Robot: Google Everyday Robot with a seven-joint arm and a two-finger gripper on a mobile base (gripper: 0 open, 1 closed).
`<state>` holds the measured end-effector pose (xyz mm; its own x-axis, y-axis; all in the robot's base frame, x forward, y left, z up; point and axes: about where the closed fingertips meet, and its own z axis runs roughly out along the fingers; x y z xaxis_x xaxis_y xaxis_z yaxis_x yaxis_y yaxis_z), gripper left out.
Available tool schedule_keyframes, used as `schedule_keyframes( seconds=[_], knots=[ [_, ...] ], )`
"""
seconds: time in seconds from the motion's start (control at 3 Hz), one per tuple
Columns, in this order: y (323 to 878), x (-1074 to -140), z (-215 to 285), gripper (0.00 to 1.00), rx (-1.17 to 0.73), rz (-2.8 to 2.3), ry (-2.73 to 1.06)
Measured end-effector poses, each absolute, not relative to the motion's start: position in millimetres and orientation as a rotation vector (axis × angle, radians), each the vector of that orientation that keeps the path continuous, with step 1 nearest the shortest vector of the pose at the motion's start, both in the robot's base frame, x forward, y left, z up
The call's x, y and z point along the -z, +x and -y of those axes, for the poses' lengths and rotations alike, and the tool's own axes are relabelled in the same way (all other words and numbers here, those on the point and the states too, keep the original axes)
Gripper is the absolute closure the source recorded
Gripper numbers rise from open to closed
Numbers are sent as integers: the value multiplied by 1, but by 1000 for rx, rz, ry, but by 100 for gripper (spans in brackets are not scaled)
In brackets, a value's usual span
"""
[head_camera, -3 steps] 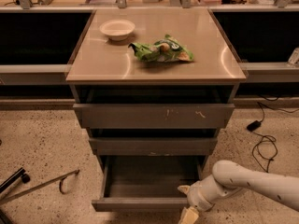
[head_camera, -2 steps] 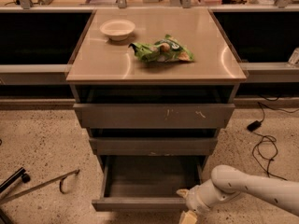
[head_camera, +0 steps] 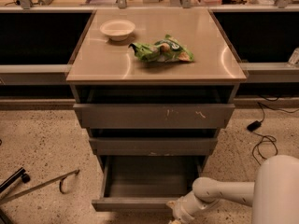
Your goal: Close bottom drawer
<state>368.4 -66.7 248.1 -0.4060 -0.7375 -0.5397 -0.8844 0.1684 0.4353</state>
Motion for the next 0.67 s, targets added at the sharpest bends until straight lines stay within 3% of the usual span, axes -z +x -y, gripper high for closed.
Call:
schedule_keyframes(
  seconds=[0.67],
  knots=[
    [375,-237,56,0,-1091,-2209,-1572]
  ],
)
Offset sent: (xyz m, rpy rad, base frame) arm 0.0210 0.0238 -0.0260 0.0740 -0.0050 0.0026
